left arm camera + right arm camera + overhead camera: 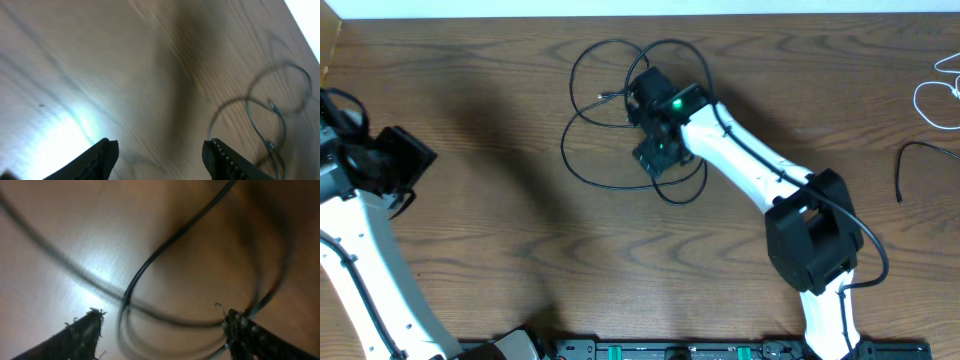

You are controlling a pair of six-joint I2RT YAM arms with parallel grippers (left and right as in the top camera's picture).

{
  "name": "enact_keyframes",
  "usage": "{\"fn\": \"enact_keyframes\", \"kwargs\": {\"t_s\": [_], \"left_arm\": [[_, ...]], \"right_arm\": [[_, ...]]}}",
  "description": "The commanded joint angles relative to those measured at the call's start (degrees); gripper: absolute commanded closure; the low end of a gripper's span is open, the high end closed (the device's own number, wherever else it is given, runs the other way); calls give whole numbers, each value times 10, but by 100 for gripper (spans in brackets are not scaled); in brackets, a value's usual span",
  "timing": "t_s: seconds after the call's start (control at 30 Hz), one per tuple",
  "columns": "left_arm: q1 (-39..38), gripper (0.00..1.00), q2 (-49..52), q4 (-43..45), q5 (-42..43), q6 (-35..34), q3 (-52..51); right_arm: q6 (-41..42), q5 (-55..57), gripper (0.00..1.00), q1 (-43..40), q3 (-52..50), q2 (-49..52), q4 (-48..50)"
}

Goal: Untangle cables

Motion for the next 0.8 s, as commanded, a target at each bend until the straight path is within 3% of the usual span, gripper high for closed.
{"fn": "enact_keyframes", "kwargs": {"t_s": [0.0, 0.27, 0.43, 0.53, 0.77], "left_arm": [[-35, 45, 2, -3, 41, 35, -24], [-152, 62, 19, 58, 42, 34, -125], [-211, 79, 40, 131, 56, 34, -170], [-236, 91, 63, 160, 53, 34, -178], [-278, 92, 131, 174, -3, 35, -178]], "right_arm": [[18, 18, 32, -41, -2, 2, 36], [19, -45, 72, -99, -2, 2, 100], [19, -38, 92, -101, -2, 16, 107], [43, -34, 99, -102, -2, 33, 112], [72, -33, 99, -107, -2, 63, 118]]}}
